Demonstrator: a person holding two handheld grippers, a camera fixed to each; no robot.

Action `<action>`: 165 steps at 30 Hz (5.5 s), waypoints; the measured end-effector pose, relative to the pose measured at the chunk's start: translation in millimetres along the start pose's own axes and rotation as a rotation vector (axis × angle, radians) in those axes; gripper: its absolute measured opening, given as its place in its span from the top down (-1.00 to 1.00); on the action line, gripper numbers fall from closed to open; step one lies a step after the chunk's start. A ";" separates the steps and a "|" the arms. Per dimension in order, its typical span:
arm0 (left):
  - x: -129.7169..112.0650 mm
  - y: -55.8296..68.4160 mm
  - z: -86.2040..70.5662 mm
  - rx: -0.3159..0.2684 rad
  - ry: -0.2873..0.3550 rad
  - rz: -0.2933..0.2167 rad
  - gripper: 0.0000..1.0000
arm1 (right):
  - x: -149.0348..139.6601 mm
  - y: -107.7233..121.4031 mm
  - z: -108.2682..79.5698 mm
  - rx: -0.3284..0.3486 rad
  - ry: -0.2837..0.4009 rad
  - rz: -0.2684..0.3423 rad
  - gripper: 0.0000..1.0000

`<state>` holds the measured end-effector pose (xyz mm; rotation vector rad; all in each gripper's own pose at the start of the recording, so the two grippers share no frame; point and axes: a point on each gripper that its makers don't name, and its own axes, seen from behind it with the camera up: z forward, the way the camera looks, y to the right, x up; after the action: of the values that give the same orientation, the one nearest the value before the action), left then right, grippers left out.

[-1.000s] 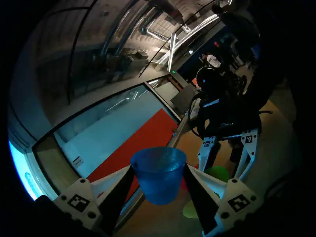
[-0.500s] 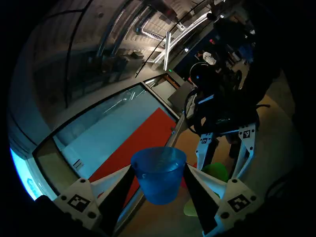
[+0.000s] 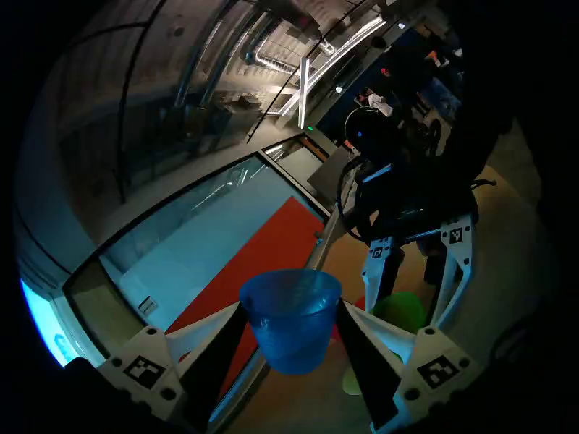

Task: Pour water

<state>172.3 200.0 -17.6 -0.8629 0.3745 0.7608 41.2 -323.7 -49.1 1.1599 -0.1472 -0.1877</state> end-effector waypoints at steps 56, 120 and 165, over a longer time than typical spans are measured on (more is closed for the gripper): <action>-4.8 0.5 8.3 0.003 0.006 0.130 -0.68 | 4.6 -6.7 -5.1 0.018 0.000 0.000 -0.81; -1.3 -2.6 14.5 -0.002 0.006 0.249 -0.69 | 1.7 0.0 -8.3 0.005 0.001 0.002 -0.80; -3.1 1.1 19.1 -0.008 0.004 0.286 -0.69 | 1.0 1.7 -9.2 0.000 0.014 0.015 -0.79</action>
<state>169.4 214.3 -4.8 -0.8275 0.5054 1.0252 44.2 -315.0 -51.1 1.1591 -0.1440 -0.1664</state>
